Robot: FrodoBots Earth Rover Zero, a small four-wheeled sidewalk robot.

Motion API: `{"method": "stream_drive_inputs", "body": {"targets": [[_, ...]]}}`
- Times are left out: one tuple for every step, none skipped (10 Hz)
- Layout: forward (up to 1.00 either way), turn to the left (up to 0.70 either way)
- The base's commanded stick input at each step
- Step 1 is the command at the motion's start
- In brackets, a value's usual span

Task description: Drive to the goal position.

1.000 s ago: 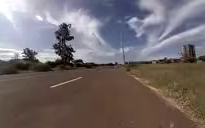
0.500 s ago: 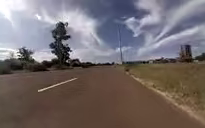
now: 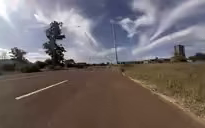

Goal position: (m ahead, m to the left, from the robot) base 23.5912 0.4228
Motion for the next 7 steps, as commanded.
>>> {"method": "stream_drive_inputs", "body": {"targets": [[1.00,0.00],[1.00,0.00],[1.00,0.00],[1.00,0.00],[1.00,0.00],[1.00,0.00],[1.00,0.00]]}}
